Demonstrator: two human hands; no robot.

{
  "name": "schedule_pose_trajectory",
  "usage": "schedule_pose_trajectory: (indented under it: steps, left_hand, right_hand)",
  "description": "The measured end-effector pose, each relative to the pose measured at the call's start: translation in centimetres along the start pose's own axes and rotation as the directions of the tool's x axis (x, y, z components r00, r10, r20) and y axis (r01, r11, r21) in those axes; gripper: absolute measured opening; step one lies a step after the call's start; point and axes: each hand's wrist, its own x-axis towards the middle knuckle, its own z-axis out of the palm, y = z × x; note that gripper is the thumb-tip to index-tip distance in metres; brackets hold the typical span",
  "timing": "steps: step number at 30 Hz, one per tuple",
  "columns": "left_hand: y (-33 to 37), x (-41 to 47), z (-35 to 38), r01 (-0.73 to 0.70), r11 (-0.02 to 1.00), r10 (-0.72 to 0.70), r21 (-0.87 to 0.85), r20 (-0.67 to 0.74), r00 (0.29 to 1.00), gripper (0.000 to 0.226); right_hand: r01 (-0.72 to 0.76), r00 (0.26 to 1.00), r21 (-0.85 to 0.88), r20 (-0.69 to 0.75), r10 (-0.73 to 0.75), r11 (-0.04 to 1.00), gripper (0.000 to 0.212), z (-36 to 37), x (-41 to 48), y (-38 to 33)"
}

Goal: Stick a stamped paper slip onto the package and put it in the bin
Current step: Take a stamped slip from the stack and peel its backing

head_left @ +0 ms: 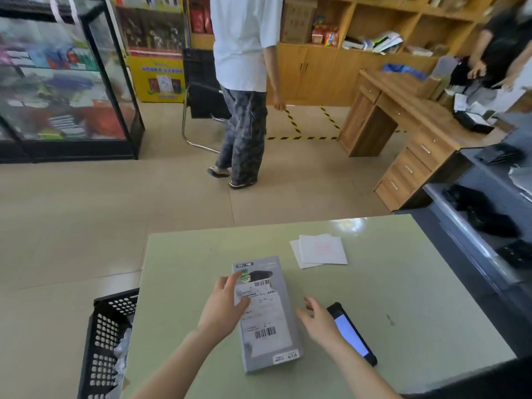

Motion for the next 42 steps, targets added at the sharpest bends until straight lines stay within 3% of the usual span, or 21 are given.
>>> schedule_pose_trajectory:
  steps: [11,21,28,33,39,42]
  left_hand:
    - [6.8,8.7,1.3,-0.07,0.997,0.071,0.028,-0.015,0.997,0.05]
    - [10.5,18.6,7.6,-0.219,0.92,0.117,0.326,0.304,0.946,0.058]
    - [10.5,21.6,12.7,-0.201,0.901,-0.003,0.383,0.471,0.882,0.067]
    - [9.4,21.3,14.4,-0.191,0.903,-0.023,0.385,0.487,0.873,0.068]
    - [8.9,21.0,14.3,-0.153,0.92,-0.032,0.361,0.456,0.889,0.066]
    - [9.0,20.8,14.0,-0.145,0.921,-0.034,0.362,0.445,0.895,0.065]
  right_hand:
    - [-0.034,0.985,0.053,-0.167,0.042,0.998,0.045,-7.7,7.3,0.0]
    - [-0.154,0.95,-0.035,-0.28,0.139,0.987,0.056,-12.2,16.7,1.7]
    - [-0.311,0.906,-0.141,-0.344,0.248,0.94,0.047,-12.2,21.0,2.5]
    - [-0.259,0.9,-0.115,-0.39,0.196,0.959,0.039,-11.0,21.4,2.6]
    - [-0.193,0.889,-0.159,-0.447,0.103,0.968,0.052,-10.1,20.2,2.5]
    - [-0.143,0.872,-0.178,-0.488,0.039,0.974,0.046,-9.8,19.8,2.3]
